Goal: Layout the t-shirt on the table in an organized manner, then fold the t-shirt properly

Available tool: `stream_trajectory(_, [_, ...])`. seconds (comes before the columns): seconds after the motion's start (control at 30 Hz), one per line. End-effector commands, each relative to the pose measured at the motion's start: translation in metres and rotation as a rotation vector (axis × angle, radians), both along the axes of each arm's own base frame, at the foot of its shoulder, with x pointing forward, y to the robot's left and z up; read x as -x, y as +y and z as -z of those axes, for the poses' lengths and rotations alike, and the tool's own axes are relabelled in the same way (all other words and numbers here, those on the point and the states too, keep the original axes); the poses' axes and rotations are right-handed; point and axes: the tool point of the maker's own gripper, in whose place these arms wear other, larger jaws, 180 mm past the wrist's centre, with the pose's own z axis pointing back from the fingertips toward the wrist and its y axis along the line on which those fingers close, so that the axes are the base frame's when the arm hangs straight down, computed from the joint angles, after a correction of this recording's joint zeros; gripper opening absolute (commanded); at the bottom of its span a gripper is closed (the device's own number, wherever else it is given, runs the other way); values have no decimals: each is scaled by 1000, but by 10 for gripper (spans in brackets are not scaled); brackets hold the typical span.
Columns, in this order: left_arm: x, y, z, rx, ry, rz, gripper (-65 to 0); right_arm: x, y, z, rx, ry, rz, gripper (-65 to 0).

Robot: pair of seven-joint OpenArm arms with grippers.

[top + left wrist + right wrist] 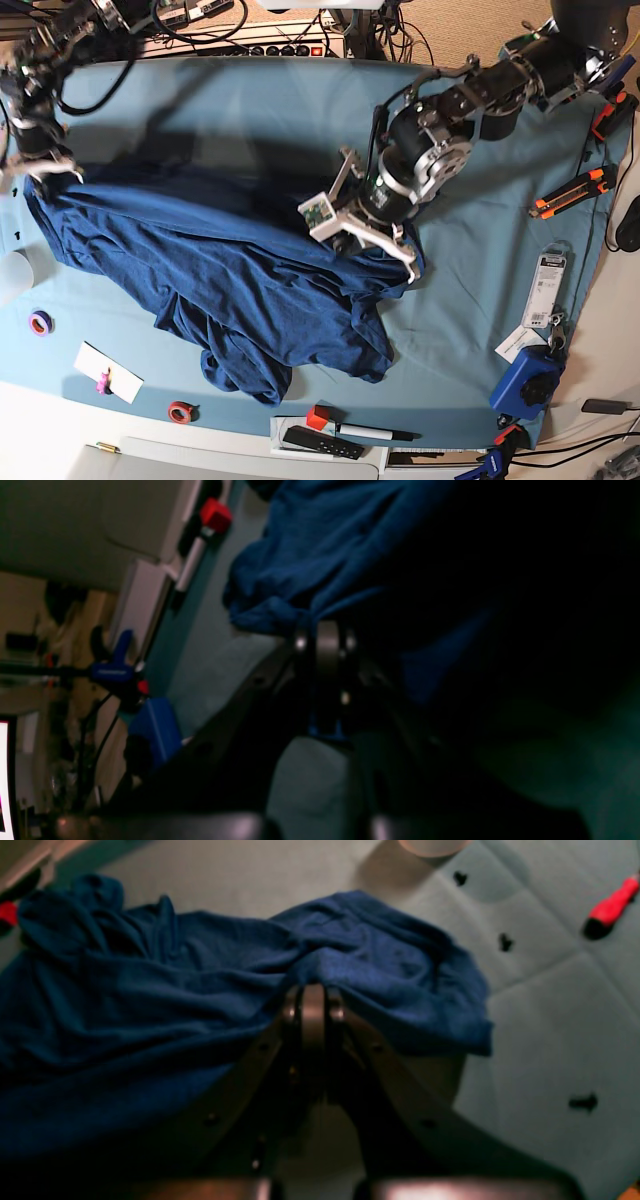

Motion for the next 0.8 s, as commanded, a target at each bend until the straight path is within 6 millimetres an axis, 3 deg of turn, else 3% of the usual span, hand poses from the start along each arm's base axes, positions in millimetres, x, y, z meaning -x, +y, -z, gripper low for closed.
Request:
stream_trajectory(0.0, [-11, 3, -13, 1, -61, -15, -650, -11, 0, -17, 45, -48, -12, -650])
stream_trajectory(0.27, [-21, 18, -10, -52, -85, -91, -650, -33, 5, -1, 139, 4, -3, -650])
stream_trajectory(0.47, [-19, 21, -5, -61, -68, -100, -650, -45, -15, 36, 65, 73, 11, -650])
stream_trajectory(0.67, [-10, 20, 6, -62, -34, -98, -650, -55, -29, 40, 33, 92, 11, -650])
stream_trajectory(0.7, [-9, 20, 6, -61, -32, -97, -650, -56, -29, 39, 32, 93, 6, -621])
stream_trajectory(0.77, [-9, 20, 7, -62, -32, -98, -650, -58, -27, 36, 30, 92, -26, -477])
